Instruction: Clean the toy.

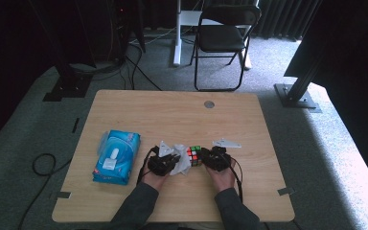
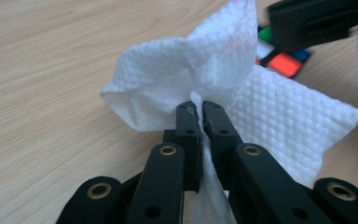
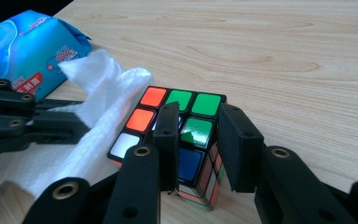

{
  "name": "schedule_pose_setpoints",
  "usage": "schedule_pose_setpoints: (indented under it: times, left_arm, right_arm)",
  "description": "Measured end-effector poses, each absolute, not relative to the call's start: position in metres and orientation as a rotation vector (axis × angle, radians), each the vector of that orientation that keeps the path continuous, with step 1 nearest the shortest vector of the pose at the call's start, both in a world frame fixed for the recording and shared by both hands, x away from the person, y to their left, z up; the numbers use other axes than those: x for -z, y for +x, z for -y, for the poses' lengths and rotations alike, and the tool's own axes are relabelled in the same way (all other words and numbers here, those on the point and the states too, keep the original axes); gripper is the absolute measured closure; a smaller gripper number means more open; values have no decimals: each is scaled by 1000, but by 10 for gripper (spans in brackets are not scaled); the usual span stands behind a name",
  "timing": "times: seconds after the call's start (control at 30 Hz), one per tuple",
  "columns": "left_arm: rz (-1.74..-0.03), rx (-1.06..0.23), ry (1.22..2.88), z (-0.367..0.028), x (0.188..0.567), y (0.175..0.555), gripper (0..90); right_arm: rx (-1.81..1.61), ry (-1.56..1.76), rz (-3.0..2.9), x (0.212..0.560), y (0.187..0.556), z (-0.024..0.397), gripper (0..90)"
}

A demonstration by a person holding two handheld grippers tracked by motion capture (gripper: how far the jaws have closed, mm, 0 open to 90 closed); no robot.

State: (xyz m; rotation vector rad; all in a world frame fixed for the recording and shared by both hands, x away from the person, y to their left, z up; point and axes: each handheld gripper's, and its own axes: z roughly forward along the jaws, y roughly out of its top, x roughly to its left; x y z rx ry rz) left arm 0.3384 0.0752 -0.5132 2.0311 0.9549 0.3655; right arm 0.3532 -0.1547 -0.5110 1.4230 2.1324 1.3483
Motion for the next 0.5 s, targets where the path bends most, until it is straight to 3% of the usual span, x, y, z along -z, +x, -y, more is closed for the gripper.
schedule_pose_setpoints:
  times: [0.5]
  left_arm:
    - [-930, -381, 2120, -54, 524, 339, 863]
  right_arm:
    - [-1348, 1424, -2130, 511, 353, 155, 696]
